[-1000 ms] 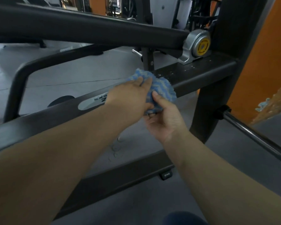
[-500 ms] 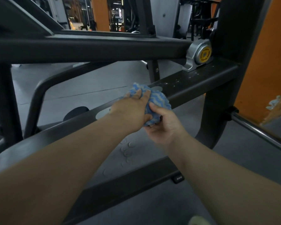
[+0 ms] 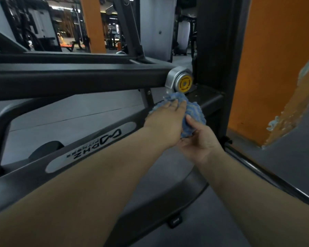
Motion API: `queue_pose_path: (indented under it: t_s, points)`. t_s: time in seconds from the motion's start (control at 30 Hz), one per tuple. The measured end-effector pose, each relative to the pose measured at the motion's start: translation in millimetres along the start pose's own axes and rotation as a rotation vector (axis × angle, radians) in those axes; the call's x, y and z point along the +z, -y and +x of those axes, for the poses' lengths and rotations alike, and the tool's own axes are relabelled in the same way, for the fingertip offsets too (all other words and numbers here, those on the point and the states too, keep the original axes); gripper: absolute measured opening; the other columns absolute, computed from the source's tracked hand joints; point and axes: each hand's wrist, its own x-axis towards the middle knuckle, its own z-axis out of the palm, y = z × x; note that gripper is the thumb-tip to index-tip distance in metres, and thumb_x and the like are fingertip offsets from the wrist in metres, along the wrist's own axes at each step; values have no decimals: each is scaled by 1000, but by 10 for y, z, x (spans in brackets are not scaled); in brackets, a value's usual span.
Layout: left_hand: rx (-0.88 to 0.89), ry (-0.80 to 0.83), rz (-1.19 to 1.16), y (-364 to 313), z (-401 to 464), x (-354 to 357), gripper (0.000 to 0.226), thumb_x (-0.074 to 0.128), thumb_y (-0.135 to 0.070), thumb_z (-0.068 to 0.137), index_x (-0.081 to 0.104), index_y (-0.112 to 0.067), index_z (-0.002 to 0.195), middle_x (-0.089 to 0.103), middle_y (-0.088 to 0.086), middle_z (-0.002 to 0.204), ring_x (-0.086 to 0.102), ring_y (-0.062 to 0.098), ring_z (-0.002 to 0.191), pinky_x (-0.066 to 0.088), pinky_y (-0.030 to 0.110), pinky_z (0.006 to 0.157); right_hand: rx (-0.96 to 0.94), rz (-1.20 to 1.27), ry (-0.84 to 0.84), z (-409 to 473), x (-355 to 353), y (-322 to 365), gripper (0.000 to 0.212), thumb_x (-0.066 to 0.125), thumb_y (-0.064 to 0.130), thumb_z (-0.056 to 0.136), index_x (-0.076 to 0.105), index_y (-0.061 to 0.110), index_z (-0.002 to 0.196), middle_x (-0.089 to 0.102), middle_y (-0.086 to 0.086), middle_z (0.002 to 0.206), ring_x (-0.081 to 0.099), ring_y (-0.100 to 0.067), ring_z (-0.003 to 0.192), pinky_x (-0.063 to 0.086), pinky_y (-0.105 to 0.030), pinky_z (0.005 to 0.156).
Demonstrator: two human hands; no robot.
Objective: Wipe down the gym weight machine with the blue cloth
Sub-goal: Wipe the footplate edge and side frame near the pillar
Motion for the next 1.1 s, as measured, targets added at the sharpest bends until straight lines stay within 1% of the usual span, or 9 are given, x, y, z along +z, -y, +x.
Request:
queue_pose_path:
  t_s: [0.1, 0.2, 0.3, 0.47, 0.57, 0.67, 0.9, 1.03, 1.1]
  points:
    - [16, -47, 19, -243, 243, 1, 72, 45, -23, 96, -2, -13, 150, 5, 9, 158, 8, 25, 145, 13, 36, 116, -31, 0, -18, 92, -93, 246, 55, 58, 14, 76, 54, 8, 130, 60, -14, 128, 54, -27, 122, 35, -41, 111]
    - [29, -70, 25, -451, 494, -26, 73, 46, -22, 95, 0, -10, 150, 8, 12, 157, 11, 26, 144, 14, 34, 115, -28, 15, -22, 198, -140, 529, 43, 53, 31, 88, 58, 10, 126, 61, -14, 126, 54, -28, 121, 34, -44, 110]
    - [27, -77, 21, -580, 678, -46, 75, 51, -21, 93, 3, -7, 149, 10, 14, 156, 14, 26, 143, 16, 33, 115, -38, -4, -65, 298, -143, 751, 47, 49, 43, 93, 58, 11, 126, 61, -13, 127, 55, -27, 121, 37, -43, 108]
    - [50, -98, 32, -523, 549, -54, 76, 50, -21, 93, 0, -10, 150, 8, 11, 157, 11, 24, 144, 13, 31, 115, -73, -83, 17, 254, -223, 599, 54, 54, 49, 83, 59, 12, 122, 62, -14, 125, 56, -27, 120, 37, -44, 107]
    - [73, -96, 58, -344, 284, -8, 76, 48, -21, 95, -4, -13, 150, 2, 7, 158, 6, 19, 145, 10, 28, 115, -39, -122, 69, 163, -224, 463, 46, 53, 34, 85, 56, 13, 127, 63, -11, 124, 59, -22, 116, 43, -37, 102]
    - [60, -68, 67, -267, 154, 4, 79, 50, -22, 95, -7, -16, 150, -2, 4, 159, 3, 17, 145, 9, 29, 116, -37, -136, -10, 164, -203, 410, 30, 54, 21, 91, 61, 11, 118, 68, -10, 115, 65, -19, 105, 51, -30, 87]
    - [22, -96, 46, -498, 585, -2, 80, 53, -23, 92, -1, -8, 149, 8, 11, 157, 9, 24, 145, 13, 32, 116, -32, -141, -208, 382, -67, 713, 26, 57, 34, 92, 63, 13, 105, 67, -9, 111, 63, -20, 103, 50, -33, 88]
    - [22, -101, 9, -582, 785, 12, 83, 56, -25, 90, 1, -5, 149, 10, 14, 157, 12, 25, 144, 12, 32, 118, -14, -209, -200, 421, -9, 823, 49, 47, 40, 95, 47, 12, 136, 49, -9, 140, 45, -24, 131, 37, -34, 105]
    - [36, -90, -17, -570, 767, 13, 84, 57, -27, 89, 1, -5, 149, 9, 14, 157, 12, 24, 144, 12, 31, 118, -57, -231, -222, 421, -32, 791, 52, 49, 43, 94, 47, 12, 136, 47, -9, 142, 44, -26, 132, 37, -36, 106]
